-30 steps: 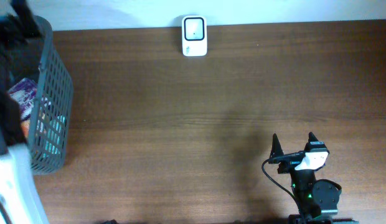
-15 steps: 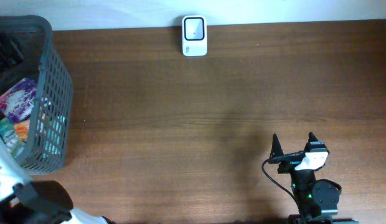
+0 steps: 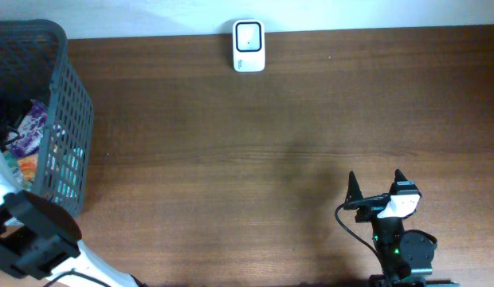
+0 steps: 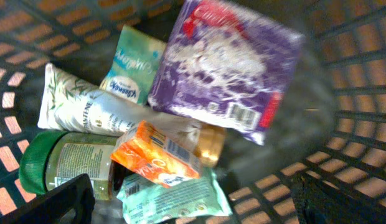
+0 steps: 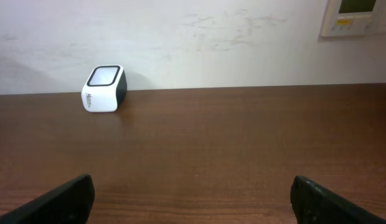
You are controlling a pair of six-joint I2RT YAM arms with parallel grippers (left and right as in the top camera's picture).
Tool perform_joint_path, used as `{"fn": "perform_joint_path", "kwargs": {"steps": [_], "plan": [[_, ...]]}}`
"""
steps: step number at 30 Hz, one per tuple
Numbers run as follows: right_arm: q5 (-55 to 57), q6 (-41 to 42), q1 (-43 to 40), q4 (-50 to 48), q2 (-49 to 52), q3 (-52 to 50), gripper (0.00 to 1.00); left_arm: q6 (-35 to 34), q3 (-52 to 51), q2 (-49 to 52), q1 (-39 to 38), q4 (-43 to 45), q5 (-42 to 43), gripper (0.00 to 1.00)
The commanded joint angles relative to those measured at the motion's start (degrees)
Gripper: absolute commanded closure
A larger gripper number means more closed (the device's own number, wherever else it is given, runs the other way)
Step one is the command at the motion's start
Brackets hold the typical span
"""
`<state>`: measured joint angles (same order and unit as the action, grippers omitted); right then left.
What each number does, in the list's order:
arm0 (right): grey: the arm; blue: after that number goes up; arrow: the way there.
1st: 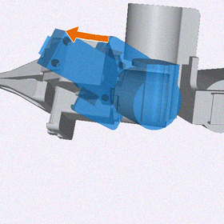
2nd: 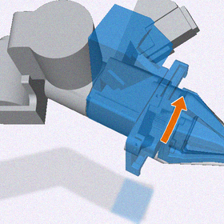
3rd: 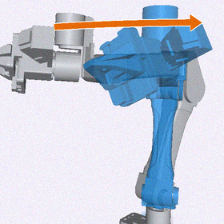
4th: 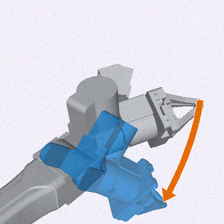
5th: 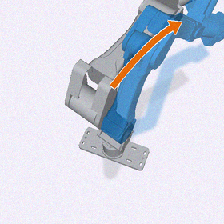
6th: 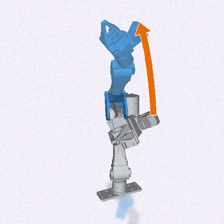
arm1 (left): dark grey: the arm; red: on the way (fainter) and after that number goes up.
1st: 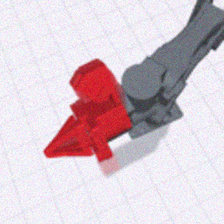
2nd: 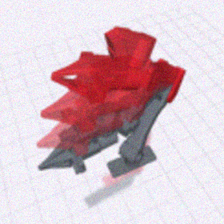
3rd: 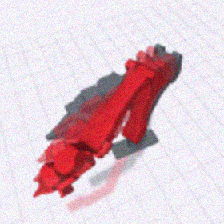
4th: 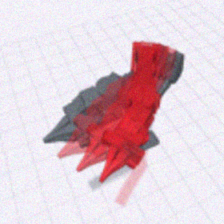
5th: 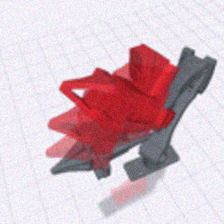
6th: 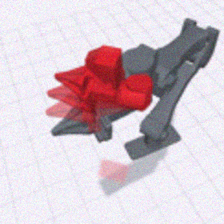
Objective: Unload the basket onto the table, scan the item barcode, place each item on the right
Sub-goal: 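Reach the left gripper into the basket and grasp the orange tissue pack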
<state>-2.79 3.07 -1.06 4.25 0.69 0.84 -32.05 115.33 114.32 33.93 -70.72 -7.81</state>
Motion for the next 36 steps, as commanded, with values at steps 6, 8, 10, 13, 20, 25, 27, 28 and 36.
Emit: {"fn": "perform_joint_path", "kwargs": {"steps": [6, 8, 10, 13, 20, 25, 27, 28, 36], "plan": [[0.28, 0.39, 0.31, 0.04, -0.28, -0.52, 0.01, -7.58, -4.63, 4.94, 0.2, 0.31, -2.34, 0.01], [0.28, 0.39, 0.31, 0.04, -0.28, -0.52, 0.01, -10.03, -6.03, 4.96, 0.2, 1.01, -2.36, 0.01], [0.28, 0.39, 0.31, 0.04, -0.28, -0.52, 0.01, -11.06, -7.08, 4.98, 0.2, 1.79, -2.36, 0.03], [0.28, 0.42, 0.31, 0.04, -0.26, -0.52, 0.01, -11.23, -9.6, 4.98, 0.22, 4.02, -2.4, 0.09], [0.26, 0.42, 0.31, 0.04, -0.28, -0.52, 0.01, -11.21, -15.39, 5.05, 0.22, 11.17, -4.09, 0.39], [0.26, 0.39, 0.31, 0.04, -0.28, -0.52, 0.02, -11.19, -15.37, 5.05, 0.31, 11.76, -5.51, 0.9], [0.28, 0.39, 0.31, 0.04, -0.28, -0.52, 0.01, -11.17, -14.8, 4.92, 0.37, 11.37, -5.49, 1.0], [0.26, 0.39, 0.31, 0.04, -0.26, -0.52, 0.01, -11.17, -14.32, 4.87, 0.37, 10.99, -5.49, 1.0], [0.26, 0.39, 0.31, 0.04, -0.28, -0.52, 0.01, -11.19, -2.67, -1.51, 0.37, 6.6, 6.62, 1.0]]}}
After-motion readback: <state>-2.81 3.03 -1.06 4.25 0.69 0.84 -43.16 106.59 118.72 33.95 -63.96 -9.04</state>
